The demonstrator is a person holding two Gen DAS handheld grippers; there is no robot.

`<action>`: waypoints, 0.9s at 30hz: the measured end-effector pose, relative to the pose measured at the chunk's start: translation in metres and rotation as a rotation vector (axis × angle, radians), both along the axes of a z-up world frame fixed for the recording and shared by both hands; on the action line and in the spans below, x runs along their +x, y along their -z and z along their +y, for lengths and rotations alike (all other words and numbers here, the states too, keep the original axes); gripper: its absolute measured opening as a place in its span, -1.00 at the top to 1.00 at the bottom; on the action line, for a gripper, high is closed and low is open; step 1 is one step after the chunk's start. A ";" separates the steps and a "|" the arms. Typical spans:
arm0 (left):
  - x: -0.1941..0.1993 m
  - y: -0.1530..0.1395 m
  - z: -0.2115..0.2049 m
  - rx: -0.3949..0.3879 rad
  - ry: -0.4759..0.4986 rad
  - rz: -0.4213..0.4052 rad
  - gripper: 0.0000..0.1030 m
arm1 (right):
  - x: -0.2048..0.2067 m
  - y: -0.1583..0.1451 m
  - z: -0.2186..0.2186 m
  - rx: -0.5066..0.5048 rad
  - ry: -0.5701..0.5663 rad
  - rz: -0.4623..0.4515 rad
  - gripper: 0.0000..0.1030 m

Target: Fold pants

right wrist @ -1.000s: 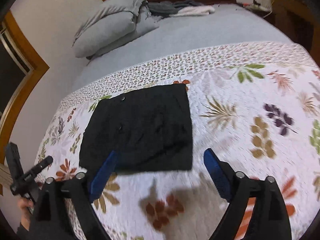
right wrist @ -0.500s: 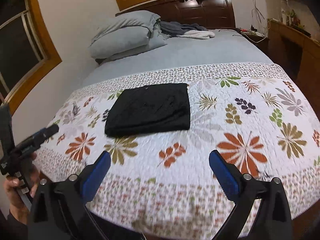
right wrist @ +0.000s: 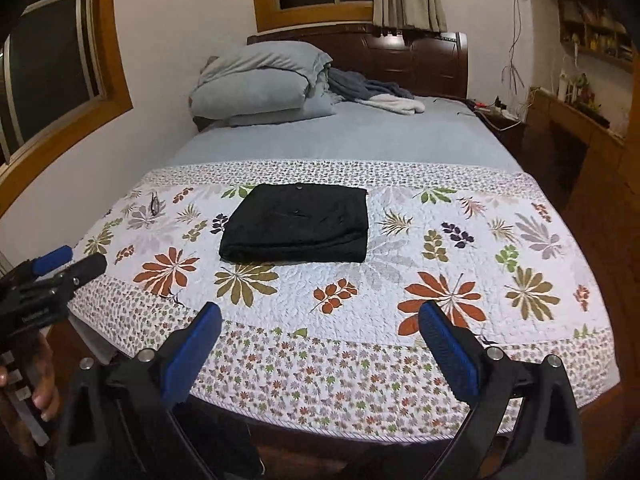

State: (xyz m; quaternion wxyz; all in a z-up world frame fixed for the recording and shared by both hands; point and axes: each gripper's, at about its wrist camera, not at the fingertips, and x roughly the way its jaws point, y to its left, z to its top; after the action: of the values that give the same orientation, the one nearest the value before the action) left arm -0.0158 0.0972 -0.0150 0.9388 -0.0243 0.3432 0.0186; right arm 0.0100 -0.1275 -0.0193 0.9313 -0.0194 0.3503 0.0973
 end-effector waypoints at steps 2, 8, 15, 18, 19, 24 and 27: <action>-0.008 -0.004 -0.002 0.003 -0.009 -0.004 -0.94 | -0.008 -0.006 0.003 -0.018 0.011 -0.016 -0.93; -0.028 -0.012 -0.012 0.048 -0.040 -0.030 -0.94 | -0.030 -0.023 0.008 -0.044 0.029 -0.064 -0.93; -0.040 -0.014 -0.019 0.041 -0.023 -0.018 -0.94 | -0.044 -0.033 0.010 -0.060 0.028 -0.103 -0.93; -0.044 -0.013 -0.019 0.033 -0.028 -0.012 -0.94 | -0.047 -0.035 0.011 -0.055 0.020 -0.110 -0.93; -0.045 -0.013 -0.018 0.030 -0.034 -0.010 -0.94 | -0.047 -0.034 0.012 -0.055 0.017 -0.111 -0.93; -0.043 -0.010 -0.013 -0.022 -0.018 0.007 -0.94 | -0.042 -0.027 0.016 -0.054 0.005 -0.094 -0.93; -0.039 -0.006 -0.009 -0.065 -0.009 0.013 -0.94 | -0.036 -0.022 0.019 -0.058 0.001 -0.080 -0.93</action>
State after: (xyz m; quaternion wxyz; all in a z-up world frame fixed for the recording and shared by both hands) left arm -0.0548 0.0887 -0.0095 0.9352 -0.0562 0.3494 0.0118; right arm -0.0258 -0.1081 0.0025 0.9437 -0.0504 0.3156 0.0859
